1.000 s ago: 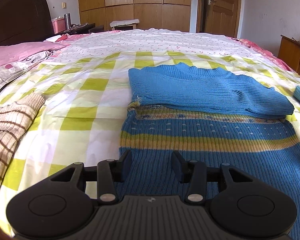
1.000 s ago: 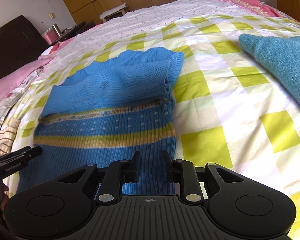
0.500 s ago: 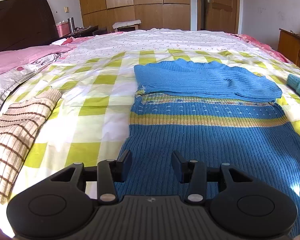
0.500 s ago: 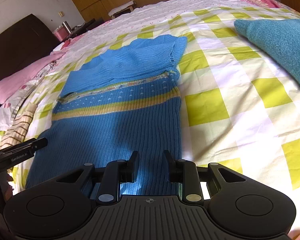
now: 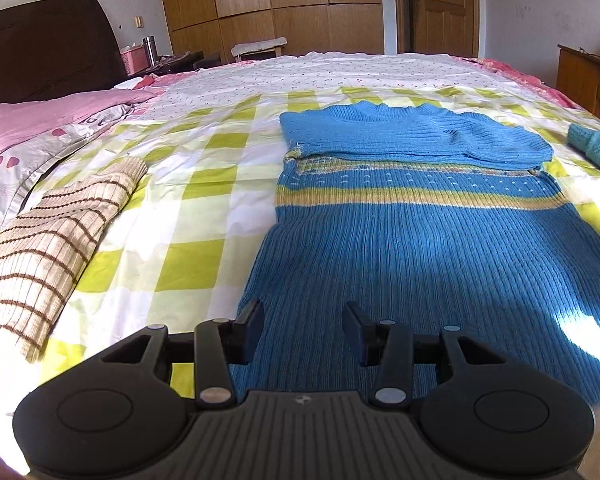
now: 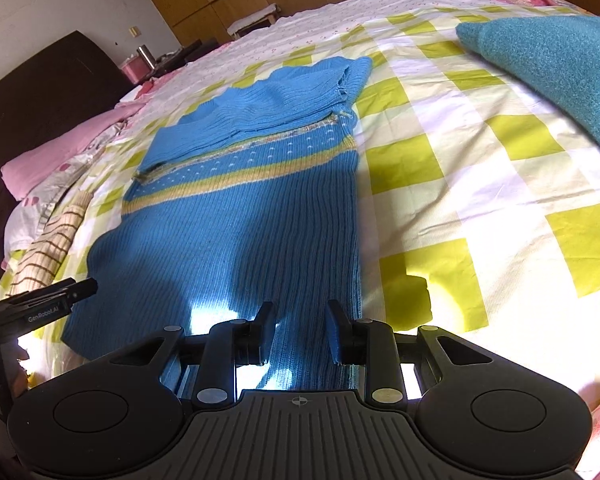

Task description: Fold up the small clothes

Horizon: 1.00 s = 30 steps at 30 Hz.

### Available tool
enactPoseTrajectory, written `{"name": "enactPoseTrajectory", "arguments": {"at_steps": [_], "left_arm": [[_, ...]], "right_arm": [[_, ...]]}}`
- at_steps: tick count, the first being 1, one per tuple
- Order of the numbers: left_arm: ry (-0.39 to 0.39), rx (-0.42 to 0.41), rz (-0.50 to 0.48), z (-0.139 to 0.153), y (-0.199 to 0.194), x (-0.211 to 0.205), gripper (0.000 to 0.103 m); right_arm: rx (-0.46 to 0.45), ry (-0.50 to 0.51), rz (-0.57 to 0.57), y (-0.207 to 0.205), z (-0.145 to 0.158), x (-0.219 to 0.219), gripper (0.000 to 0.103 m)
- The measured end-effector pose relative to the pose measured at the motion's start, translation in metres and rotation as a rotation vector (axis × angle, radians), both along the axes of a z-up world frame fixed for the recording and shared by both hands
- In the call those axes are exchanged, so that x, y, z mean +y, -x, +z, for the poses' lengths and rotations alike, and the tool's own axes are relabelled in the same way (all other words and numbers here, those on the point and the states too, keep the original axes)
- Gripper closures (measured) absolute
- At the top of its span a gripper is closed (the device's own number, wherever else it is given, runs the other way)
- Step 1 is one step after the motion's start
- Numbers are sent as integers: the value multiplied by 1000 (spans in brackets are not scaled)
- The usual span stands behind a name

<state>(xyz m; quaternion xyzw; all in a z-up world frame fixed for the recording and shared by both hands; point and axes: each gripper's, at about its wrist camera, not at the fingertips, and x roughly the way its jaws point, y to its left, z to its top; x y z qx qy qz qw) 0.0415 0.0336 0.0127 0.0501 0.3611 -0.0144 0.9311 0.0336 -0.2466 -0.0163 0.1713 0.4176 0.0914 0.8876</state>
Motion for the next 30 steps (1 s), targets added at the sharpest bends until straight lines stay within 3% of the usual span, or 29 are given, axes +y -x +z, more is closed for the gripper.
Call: {"name": "enactPoseTrajectory", "arguments": {"at_steps": [12, 24, 30], "left_arm": [[48, 17, -9, -15, 10, 25, 53], [136, 45, -32, -15, 22, 48, 52], [119, 58, -75, -12, 28, 45, 52]], "right_arm": [[1, 97, 28, -1, 0, 22, 70], [6, 81, 63, -5, 2, 29, 67], [7, 57, 72, -2, 2, 24, 67]]}}
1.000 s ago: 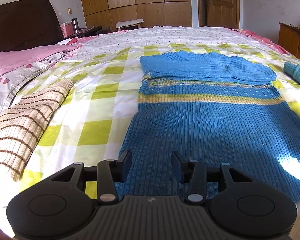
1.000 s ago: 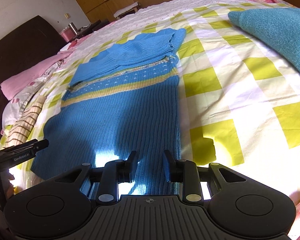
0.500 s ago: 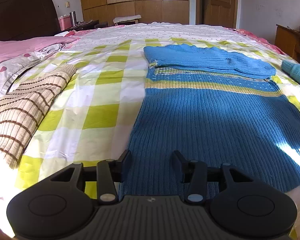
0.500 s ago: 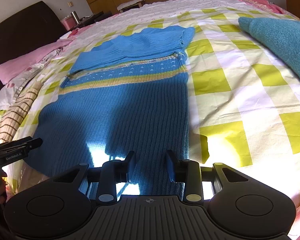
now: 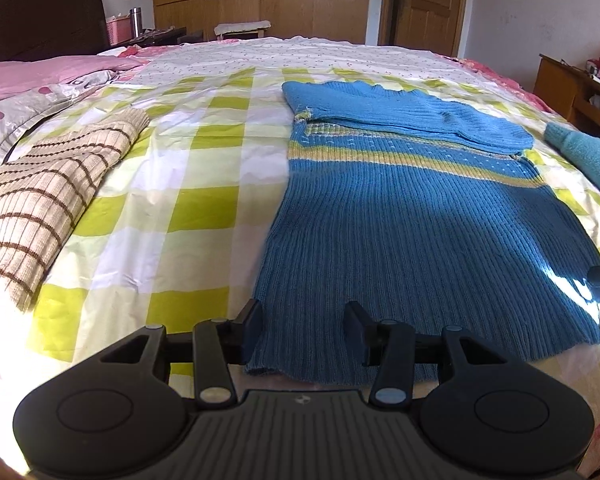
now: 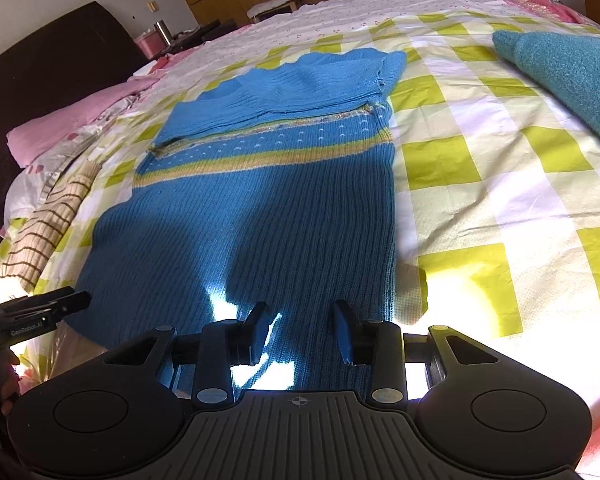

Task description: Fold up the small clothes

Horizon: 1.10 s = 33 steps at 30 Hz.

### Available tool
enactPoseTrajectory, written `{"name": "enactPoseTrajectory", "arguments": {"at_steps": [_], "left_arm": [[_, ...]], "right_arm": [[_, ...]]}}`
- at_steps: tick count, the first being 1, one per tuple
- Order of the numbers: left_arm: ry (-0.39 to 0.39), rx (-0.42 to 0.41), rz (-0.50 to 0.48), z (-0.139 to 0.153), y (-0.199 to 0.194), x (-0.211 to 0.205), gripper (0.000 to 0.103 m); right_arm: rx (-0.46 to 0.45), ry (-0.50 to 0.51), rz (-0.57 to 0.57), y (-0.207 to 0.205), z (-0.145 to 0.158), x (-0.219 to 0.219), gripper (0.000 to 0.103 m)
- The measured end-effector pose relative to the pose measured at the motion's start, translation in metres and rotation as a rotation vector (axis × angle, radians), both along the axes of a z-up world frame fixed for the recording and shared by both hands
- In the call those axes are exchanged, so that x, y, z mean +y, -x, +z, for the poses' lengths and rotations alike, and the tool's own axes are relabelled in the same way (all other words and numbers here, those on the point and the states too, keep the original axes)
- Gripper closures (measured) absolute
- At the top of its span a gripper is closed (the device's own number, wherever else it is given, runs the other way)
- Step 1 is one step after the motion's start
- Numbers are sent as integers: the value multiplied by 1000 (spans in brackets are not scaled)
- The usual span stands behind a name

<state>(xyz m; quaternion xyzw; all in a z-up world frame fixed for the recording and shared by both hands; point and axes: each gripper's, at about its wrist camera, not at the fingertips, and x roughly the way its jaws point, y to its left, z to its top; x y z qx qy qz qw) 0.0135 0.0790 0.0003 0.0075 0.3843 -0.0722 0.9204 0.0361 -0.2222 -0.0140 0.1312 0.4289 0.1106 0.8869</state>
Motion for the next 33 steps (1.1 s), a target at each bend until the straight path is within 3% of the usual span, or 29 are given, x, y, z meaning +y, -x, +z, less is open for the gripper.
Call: {"name": "enactPoseTrajectory", "arguments": {"at_steps": [5, 19, 27, 33], "left_arm": [[-10, 16, -38, 0, 2, 0, 52], [-3, 21, 35, -3, -2, 14, 53], [58, 27, 10, -2, 0, 14, 75], [67, 32, 0, -2, 1, 13, 79]], "right_arm": [[3, -3, -2, 6, 1, -5, 67], [6, 7, 3, 16, -3, -8, 68], [16, -11, 2, 17, -4, -11, 68], [14, -22, -6, 18, -4, -14, 69]]}}
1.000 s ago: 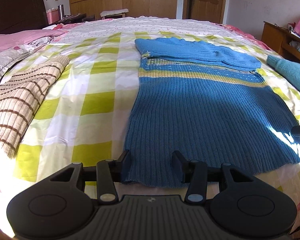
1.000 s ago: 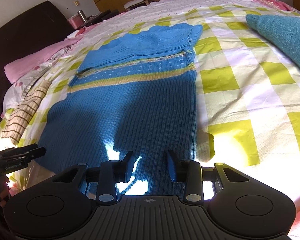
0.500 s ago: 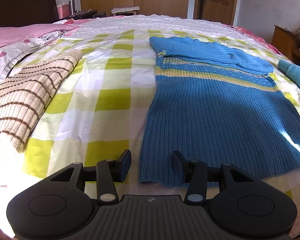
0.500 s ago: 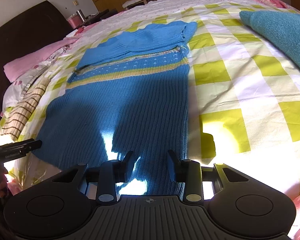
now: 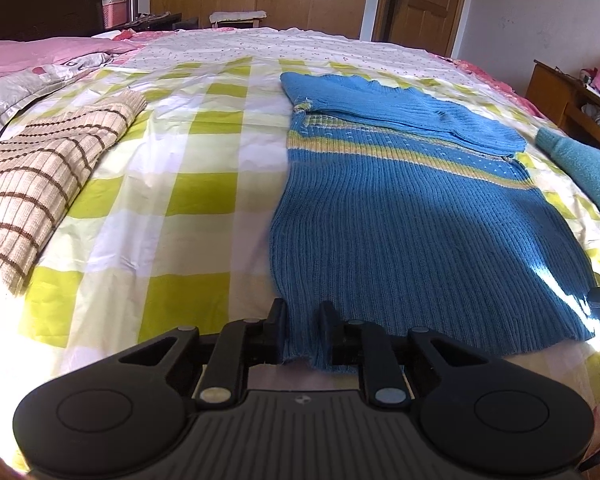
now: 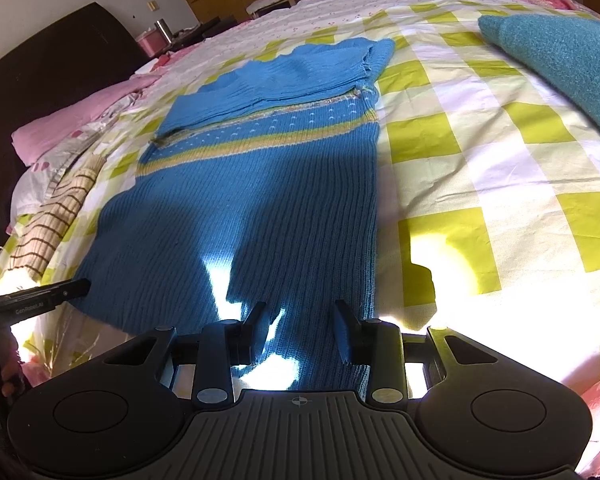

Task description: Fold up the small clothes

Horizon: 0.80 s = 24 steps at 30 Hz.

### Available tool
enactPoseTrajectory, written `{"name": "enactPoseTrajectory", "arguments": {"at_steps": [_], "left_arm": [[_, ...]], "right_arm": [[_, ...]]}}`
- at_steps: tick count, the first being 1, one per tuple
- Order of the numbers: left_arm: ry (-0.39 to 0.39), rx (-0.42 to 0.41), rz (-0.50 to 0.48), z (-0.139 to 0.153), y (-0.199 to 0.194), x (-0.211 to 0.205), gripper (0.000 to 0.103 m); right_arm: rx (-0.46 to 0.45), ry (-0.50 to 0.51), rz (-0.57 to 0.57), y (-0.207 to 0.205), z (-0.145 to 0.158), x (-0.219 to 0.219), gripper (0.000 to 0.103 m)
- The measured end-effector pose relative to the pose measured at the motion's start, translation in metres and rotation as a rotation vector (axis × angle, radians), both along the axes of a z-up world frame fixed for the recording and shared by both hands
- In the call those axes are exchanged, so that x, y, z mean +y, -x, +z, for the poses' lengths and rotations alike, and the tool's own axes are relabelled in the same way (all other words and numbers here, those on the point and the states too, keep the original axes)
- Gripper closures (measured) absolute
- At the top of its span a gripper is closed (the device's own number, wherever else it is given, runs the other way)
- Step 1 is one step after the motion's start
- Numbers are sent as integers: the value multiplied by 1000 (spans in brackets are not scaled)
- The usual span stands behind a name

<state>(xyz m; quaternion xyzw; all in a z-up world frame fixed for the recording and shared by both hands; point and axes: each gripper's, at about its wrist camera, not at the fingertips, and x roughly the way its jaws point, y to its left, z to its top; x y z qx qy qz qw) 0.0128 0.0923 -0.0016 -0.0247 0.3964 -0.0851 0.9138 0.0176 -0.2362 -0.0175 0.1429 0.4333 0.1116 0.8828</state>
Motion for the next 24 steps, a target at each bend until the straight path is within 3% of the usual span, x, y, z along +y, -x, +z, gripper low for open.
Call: {"name": "enactPoseTrajectory", "arguments": {"at_steps": [9, 14, 24], "left_arm": [[-11, 0, -1, 0, -1, -1, 78], [-2, 2, 17, 1, -1, 2, 73], [-29, 4, 40, 1, -4, 4, 73]], "right_arm": [[-34, 3, -75, 9, 8, -15, 69], [9, 18, -47, 9, 0, -11, 69], [22, 1, -21, 9, -3, -5, 70]]}}
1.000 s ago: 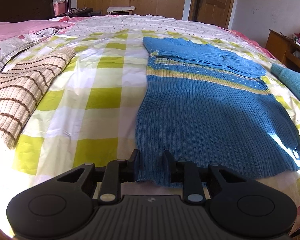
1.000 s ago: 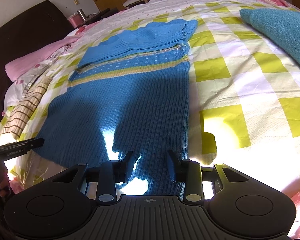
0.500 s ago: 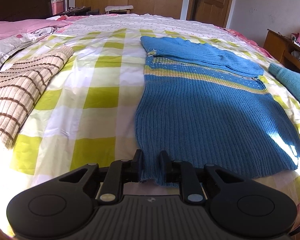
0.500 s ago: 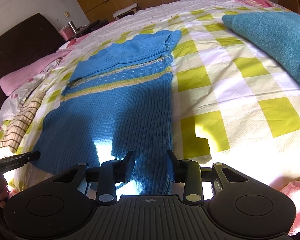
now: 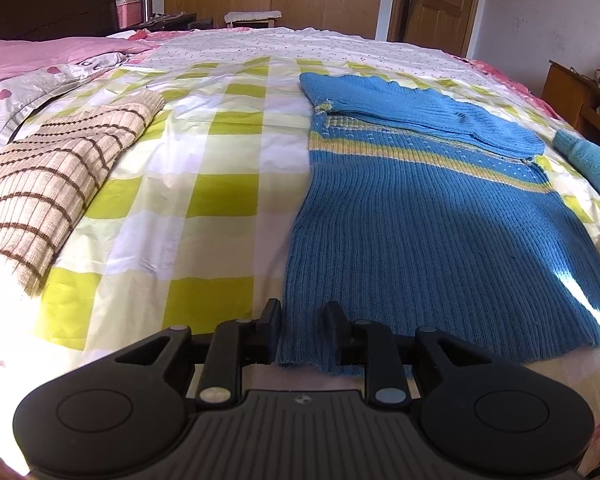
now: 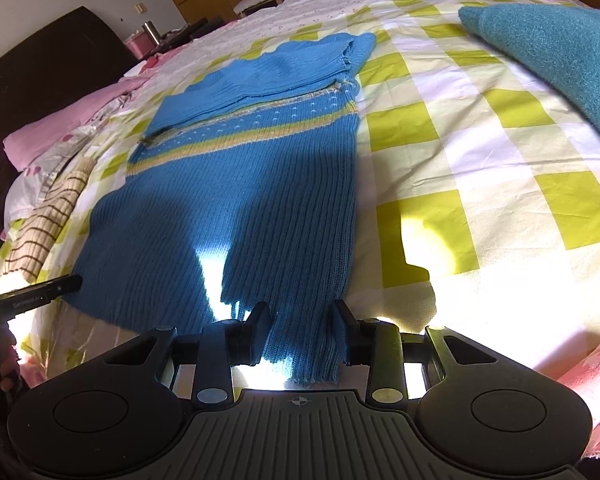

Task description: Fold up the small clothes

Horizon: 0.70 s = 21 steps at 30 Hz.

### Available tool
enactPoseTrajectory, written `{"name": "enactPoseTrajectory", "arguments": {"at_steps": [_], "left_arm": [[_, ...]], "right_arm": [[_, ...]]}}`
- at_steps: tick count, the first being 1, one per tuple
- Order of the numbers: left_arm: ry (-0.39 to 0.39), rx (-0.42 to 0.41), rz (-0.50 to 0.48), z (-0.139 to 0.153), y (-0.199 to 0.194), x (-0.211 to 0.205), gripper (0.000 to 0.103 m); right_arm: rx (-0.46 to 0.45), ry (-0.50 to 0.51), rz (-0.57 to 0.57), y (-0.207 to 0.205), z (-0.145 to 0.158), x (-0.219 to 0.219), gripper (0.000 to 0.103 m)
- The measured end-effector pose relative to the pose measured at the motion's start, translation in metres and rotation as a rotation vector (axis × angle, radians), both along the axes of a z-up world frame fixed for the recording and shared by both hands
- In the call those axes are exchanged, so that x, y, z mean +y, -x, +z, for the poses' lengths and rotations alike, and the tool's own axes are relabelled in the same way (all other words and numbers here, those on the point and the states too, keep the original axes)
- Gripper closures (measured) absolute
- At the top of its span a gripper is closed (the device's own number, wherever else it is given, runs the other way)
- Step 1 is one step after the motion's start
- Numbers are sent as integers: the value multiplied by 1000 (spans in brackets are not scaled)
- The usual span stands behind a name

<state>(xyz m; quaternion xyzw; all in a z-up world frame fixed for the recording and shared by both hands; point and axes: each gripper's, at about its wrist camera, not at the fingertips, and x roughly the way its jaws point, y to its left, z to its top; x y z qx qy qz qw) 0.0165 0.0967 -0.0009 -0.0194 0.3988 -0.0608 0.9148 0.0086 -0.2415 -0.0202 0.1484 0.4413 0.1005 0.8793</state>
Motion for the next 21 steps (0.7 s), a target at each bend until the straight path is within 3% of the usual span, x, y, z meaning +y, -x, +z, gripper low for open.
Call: {"name": "enactPoseTrajectory", "arguments": {"at_steps": [6, 10, 13, 15, 21], "left_arm": [[27, 9, 10, -2, 0, 6, 71], [-10, 12, 4, -1, -2, -1, 70], [5, 17, 11, -1, -3, 1, 71], [38, 16, 18, 1, -2, 4, 83], [136, -3, 43, 9, -5, 7, 89]], "right_arm": [[-2, -2, 16, 1, -2, -1, 69], [1, -9, 11, -2, -3, 1, 67], [7, -2, 1, -2, -3, 2, 79], [15, -14, -7, -3, -3, 2, 87], [-18, -99, -27, -7, 9, -5, 92]]}}
